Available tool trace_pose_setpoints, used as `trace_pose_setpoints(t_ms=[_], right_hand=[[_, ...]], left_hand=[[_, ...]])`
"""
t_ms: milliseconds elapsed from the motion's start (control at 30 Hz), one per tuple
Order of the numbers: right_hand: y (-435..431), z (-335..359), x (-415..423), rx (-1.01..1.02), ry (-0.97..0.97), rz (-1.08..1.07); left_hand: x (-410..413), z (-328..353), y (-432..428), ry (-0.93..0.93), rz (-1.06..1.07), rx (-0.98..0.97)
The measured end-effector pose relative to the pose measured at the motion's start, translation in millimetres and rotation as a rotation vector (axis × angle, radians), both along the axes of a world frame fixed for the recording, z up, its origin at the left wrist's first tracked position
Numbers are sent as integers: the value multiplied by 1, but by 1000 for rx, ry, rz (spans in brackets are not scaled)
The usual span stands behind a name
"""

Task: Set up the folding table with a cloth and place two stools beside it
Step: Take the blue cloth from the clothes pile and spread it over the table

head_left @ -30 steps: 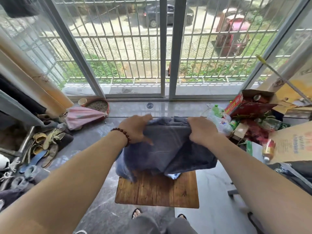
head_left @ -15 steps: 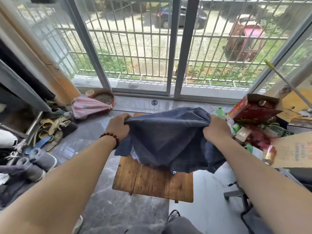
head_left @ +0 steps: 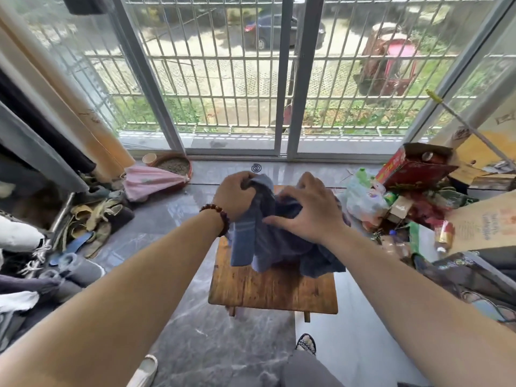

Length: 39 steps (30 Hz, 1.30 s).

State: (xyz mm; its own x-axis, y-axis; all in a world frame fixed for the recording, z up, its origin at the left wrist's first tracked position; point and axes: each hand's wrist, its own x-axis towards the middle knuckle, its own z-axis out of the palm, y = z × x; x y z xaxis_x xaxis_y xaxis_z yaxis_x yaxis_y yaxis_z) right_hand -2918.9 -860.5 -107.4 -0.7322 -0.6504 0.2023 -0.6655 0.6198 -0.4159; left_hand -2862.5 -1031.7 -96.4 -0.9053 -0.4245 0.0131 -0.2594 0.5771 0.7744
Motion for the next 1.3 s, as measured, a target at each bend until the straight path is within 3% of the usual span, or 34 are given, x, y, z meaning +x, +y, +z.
trace_pose_setpoints(t_ms=[133,267,533,667,767,900,1000,1300], right_hand=[[-11,0,14,117,53,-132],[-11,0,21,26,-6,-211],[-7,3,33,-158,-86,-399],[-3,15,30,-254,-100,-406],[-2,24,32,-288,-81,-400],[-3,31,33,-277,-73,-402],[-6,35,36,-279,-135,-387],[-19,45,37,-303,-226,-221]], left_hand=[[10,15,6,35,-110,115],[31,17,-6,111,-151,223],[53,0,-17,66,-158,140],[61,0,-17,155,-158,-231],[68,5,-10,273,-281,-401],[69,1,6,98,-535,-667],[68,-5,17,-45,-390,-700],[45,-13,33,-182,-48,-561]])
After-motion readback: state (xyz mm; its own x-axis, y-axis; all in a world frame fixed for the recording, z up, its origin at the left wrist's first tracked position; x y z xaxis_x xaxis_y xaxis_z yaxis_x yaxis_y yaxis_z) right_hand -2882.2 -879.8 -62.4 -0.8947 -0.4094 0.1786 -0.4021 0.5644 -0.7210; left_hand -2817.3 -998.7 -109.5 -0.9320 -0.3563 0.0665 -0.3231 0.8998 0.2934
